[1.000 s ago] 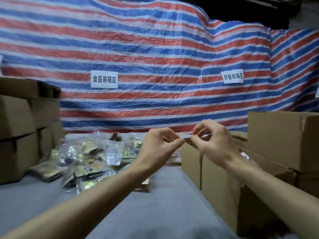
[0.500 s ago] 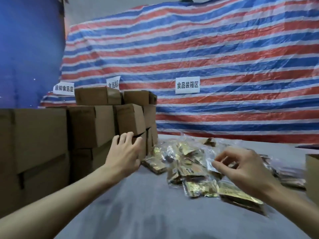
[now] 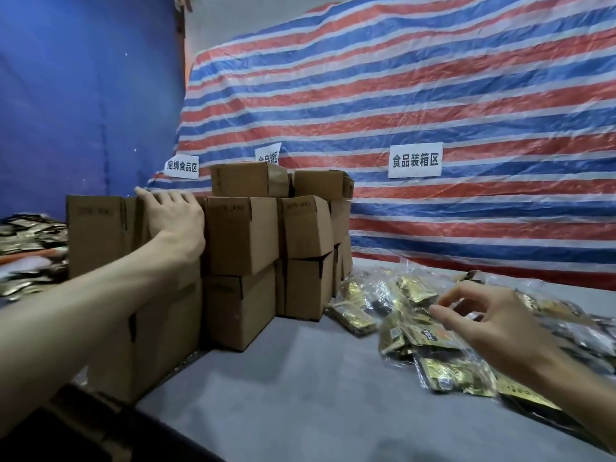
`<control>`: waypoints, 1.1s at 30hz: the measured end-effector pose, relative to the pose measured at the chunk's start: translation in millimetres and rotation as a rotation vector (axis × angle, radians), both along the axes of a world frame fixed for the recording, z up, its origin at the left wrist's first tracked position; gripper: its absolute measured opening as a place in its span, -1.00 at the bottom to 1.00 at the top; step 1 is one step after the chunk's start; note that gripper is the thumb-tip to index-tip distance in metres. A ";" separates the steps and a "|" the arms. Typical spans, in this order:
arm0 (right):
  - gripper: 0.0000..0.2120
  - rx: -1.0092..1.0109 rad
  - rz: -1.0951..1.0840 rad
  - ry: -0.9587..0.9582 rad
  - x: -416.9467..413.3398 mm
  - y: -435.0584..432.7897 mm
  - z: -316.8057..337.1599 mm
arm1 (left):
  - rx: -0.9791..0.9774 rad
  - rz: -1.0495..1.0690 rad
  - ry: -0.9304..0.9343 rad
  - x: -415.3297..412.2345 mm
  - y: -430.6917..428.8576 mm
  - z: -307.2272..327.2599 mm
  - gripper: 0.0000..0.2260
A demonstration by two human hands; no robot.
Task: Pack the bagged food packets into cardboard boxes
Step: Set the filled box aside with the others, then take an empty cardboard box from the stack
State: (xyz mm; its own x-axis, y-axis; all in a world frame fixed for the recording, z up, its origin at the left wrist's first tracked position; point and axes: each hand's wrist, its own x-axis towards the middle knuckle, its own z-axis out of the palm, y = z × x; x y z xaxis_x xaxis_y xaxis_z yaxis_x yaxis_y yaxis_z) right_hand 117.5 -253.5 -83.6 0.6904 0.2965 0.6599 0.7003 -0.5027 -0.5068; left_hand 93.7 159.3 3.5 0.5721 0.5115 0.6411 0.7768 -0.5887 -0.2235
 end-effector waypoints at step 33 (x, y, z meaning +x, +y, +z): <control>-0.06 0.045 -0.033 0.259 -4.3 -105.2 -45.9 | 0.147 -1.361 -0.235 -29.5 -296.2 -65.8 -0.40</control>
State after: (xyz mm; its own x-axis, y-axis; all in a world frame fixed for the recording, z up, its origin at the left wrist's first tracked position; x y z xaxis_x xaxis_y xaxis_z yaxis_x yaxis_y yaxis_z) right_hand 113.2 -358.7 -129.5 0.8465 0.2457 0.4723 0.5284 -0.4958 -0.6892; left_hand 64.2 -136.9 -62.3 0.4330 -0.4353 0.7893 -0.3553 -0.8872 -0.2944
